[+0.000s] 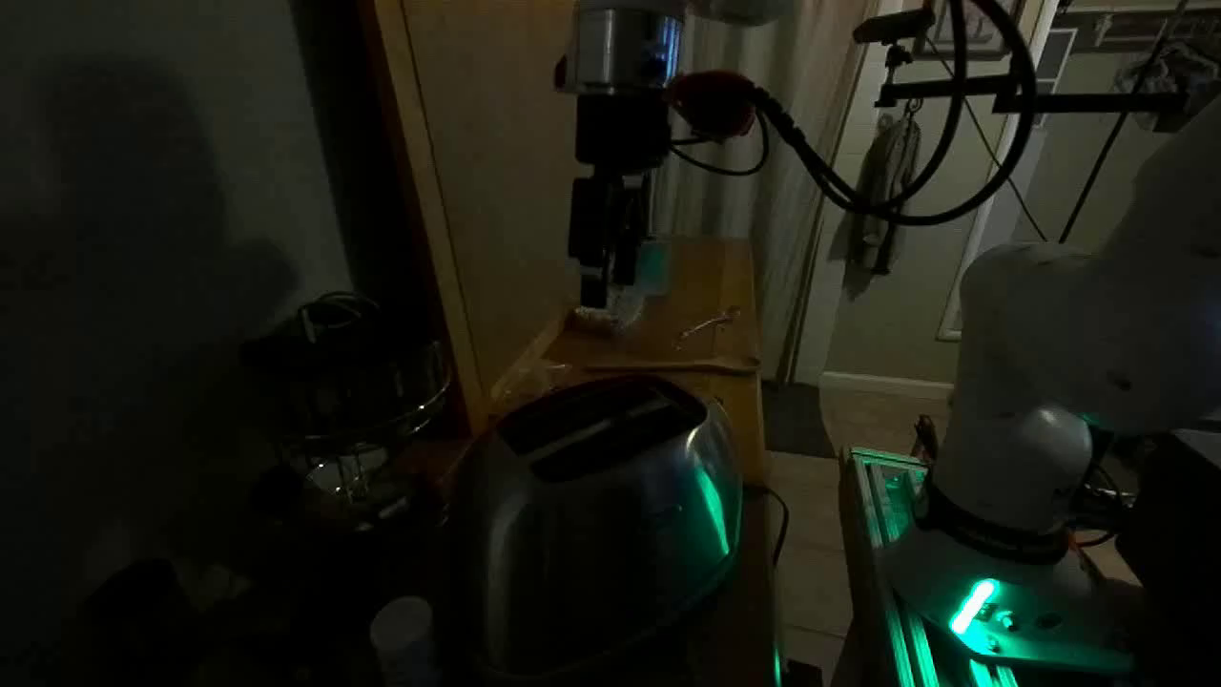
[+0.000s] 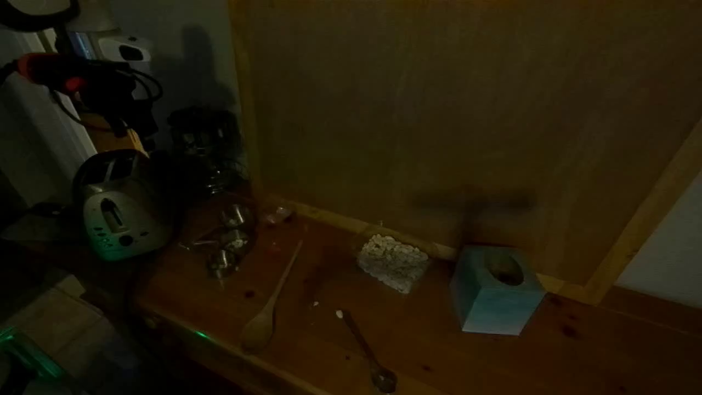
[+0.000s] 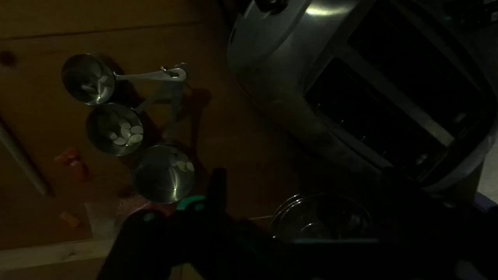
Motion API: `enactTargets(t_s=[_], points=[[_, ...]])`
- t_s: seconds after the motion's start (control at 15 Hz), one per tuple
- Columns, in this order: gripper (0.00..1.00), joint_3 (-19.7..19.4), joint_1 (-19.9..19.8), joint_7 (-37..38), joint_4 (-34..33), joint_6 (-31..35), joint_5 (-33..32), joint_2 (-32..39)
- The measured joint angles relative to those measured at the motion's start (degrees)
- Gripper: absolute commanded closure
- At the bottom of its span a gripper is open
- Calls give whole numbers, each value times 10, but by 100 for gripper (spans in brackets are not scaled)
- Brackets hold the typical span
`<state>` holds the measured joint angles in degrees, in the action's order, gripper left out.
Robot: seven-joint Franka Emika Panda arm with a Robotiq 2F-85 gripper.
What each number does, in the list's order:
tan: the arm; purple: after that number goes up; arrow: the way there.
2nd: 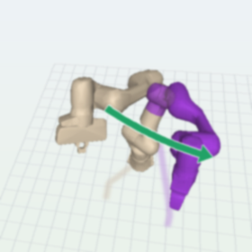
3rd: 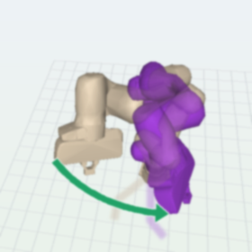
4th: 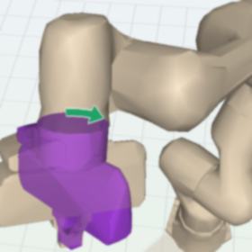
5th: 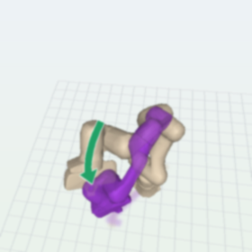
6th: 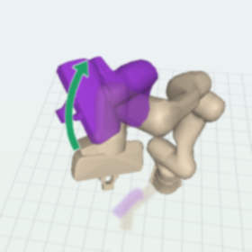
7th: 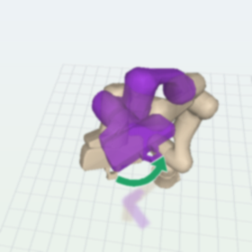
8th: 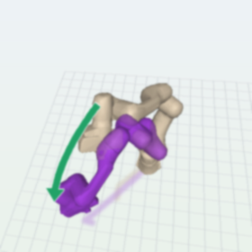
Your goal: Put the orange objects on the silver spoon then use the spoon to place the objects in the small measuring cup.
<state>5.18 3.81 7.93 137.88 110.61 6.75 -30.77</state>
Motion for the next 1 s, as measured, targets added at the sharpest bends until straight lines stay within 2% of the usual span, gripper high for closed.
enactTargets(t_s=[0.47, 0.67, 0.8, 1.0], points=[[0, 0, 0, 0, 0, 0, 0, 0], [0, 0, -4, -5, -2, 0, -23, -4], [0, -14, -11, -36, -4, 0, -46, -10], [0, -57, -15, -129, -6, 0, -59, -17]])
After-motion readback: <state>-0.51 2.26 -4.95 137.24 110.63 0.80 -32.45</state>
